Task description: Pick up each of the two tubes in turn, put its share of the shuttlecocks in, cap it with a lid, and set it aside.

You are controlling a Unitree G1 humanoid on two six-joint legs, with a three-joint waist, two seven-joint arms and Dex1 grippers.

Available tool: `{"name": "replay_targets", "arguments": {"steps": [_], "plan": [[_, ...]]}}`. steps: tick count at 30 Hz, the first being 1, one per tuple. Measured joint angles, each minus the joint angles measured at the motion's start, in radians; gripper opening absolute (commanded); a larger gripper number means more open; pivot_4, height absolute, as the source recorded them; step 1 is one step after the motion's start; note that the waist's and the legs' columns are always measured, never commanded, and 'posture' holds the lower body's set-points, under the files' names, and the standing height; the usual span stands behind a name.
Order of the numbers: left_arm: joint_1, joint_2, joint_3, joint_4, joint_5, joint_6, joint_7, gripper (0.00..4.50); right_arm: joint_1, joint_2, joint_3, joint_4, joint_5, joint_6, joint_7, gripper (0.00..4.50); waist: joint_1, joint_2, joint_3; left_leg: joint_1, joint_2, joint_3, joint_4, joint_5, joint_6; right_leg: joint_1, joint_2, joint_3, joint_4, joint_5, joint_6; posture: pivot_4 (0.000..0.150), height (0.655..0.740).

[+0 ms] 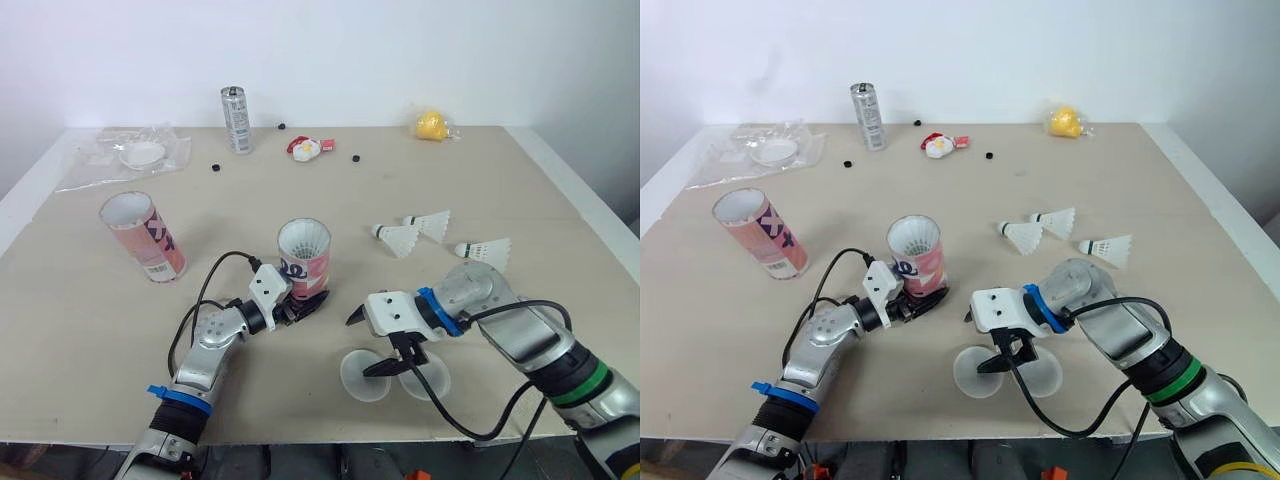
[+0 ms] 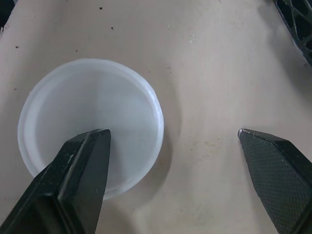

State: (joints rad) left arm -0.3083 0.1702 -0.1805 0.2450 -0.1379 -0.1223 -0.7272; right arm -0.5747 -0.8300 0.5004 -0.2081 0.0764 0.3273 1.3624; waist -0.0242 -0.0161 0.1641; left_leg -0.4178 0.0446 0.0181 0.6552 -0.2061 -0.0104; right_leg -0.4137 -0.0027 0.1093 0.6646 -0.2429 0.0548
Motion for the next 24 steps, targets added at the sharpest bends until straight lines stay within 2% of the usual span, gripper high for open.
{"name": "replay_targets", "arguments": {"steps": [1,2,8,9,10,15,18,21,24], "plan": [[0.000,0.000,0.000,0.000,0.000,0.001,0.000,2.93,0.000,0.000,0.000,0.002,-0.003,-0.004,0.004,3.98,0.000,0.000,0.000,0.001,0.000,0.000,0.000,0.000,0.000,0.001,0.000,0.000,0.000,0.000,0.000,0.150,0.7400],[-0.001,0.000,0.000,0.000,0.000,0.003,0.000,2.93,0.000,0.001,0.000,0.004,-0.004,-0.007,0.008,3.62,0.000,0.000,0.000,0.002,0.000,0.000,0.000,0.000,0.000,0.002,0.000,0.000,-0.001,0.000,0.000,0.150,0.7400],[-0.006,0.000,0.003,0.001,-0.001,0.014,-0.002,2.93,0.001,0.000,0.000,0.005,-0.009,-0.003,0.027,0.86,0.000,0.000,0.000,0.006,0.000,0.000,-0.001,0.000,0.000,0.005,0.000,0.000,-0.001,-0.001,0.000,0.150,0.7400],[-0.006,0.000,0.003,0.002,-0.002,0.014,-0.002,2.93,0.004,0.000,0.000,0.002,-0.008,-0.001,0.033,0.27,0.000,0.000,0.000,0.006,0.000,0.000,-0.001,0.000,0.000,0.005,0.000,0.000,-0.001,-0.001,0.000,0.150,0.7400],[-0.006,0.000,0.003,0.003,-0.002,0.014,-0.003,2.93,0.006,0.000,0.000,-0.003,-0.007,0.001,0.036,0.04,0.000,0.000,0.000,0.006,0.000,0.000,-0.001,0.000,0.000,0.006,0.000,0.000,-0.001,-0.001,0.000,0.150,0.7400],[-0.008,0.000,0.004,0.004,-0.002,0.015,-0.003,2.93,0.005,0.007,-0.007,-0.006,0.008,0.011,0.050,0.04,0.000,0.000,0.000,0.008,0.000,0.000,-0.001,0.000,-0.001,0.006,0.000,0.000,-0.001,-0.001,0.000,0.150,0.7400],[-0.009,0.000,0.004,0.007,-0.002,0.015,-0.005,2.93,-0.021,0.053,-0.039,-0.006,0.077,0.046,0.057,0.04,-0.001,0.000,0.000,0.008,0.000,0.001,-0.001,0.000,-0.001,0.006,0.000,0.000,-0.001,-0.001,-0.001,0.150,0.7400],[-0.012,0.002,0.006,0.009,-0.003,0.016,-0.007,2.93,-0.141,0.136,-0.137,-0.004,0.219,0.155,0.047,0.04,-0.005,0.001,0.001,0.008,0.000,0.001,-0.001,0.000,-0.001,0.006,0.000,0.001,-0.001,0.001,-0.001,0.150,0.7400],[-0.015,0.000,0.005,0.011,-0.003,0.019,-0.009,2.93,-0.360,0.216,-0.286,0.021,0.356,0.257,-0.014,0.04,-0.002,0.001,0.001,0.009,0.000,-0.001,-0.002,0.000,-0.001,0.006,0.000,-0.001,-0.001,0.000,-0.002,0.150,0.7400]]}}
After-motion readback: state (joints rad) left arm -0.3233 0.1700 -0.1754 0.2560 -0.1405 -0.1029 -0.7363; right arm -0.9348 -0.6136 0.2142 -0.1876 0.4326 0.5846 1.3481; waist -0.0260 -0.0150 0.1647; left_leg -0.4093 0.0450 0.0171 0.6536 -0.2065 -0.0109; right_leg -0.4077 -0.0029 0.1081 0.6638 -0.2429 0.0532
